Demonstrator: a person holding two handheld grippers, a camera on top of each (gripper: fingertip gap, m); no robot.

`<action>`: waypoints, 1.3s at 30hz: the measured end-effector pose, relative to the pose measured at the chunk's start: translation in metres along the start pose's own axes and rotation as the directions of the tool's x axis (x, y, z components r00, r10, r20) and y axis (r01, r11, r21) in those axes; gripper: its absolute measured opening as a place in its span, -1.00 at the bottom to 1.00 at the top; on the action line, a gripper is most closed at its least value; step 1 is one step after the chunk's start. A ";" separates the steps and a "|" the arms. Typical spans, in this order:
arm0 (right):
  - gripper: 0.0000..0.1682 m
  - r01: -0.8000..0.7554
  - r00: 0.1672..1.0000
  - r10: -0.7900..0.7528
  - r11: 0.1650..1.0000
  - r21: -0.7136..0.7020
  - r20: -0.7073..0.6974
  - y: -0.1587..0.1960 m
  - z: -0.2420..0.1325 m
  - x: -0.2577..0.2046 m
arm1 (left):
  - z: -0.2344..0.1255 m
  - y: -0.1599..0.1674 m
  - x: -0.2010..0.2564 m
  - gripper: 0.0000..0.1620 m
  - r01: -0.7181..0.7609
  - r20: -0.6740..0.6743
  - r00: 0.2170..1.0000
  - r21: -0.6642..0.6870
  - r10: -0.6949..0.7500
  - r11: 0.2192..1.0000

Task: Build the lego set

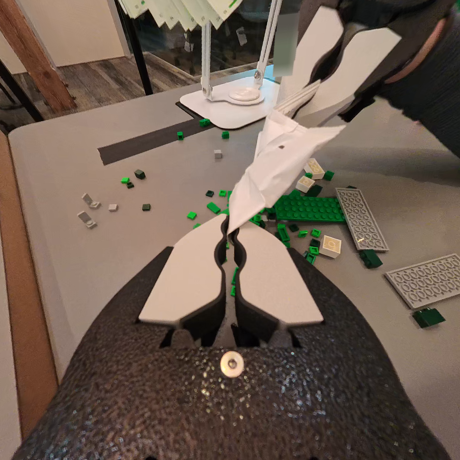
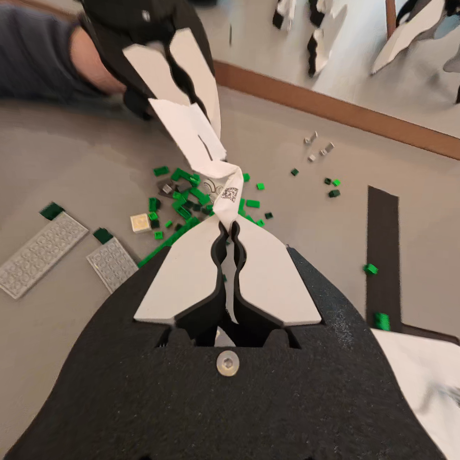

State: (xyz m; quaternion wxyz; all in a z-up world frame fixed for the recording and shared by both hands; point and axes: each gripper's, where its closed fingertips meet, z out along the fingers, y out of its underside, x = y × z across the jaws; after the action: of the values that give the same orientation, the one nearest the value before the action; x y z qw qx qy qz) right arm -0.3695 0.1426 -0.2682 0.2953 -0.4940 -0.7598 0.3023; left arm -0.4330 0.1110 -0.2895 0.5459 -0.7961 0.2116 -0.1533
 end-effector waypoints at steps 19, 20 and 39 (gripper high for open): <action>-0.96 0.374 0.855 -0.478 0.838 -0.397 -0.203 0.010 0.003 0.003 | 0.006 0.014 0.000 -1.00 -0.090 0.101 0.988 -0.200 0.112 0.976; -0.95 0.351 0.874 -0.439 0.867 -0.355 -0.208 0.007 0.001 0.003 | 0.005 0.011 0.001 -1.00 -0.071 0.087 0.992 -0.165 0.086 0.984; -0.36 -0.375 0.904 0.211 0.810 0.451 0.372 -0.034 -0.016 0.002 | -0.030 -0.067 0.011 -1.00 0.462 -0.364 0.875 0.431 -0.319 0.775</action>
State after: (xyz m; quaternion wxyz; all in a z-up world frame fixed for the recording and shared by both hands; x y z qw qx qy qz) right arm -0.3776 0.1356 -0.2319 0.2442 -0.4572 -0.6014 0.6080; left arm -0.4267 0.1021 -0.2159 0.6562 -0.6227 0.0649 -0.4212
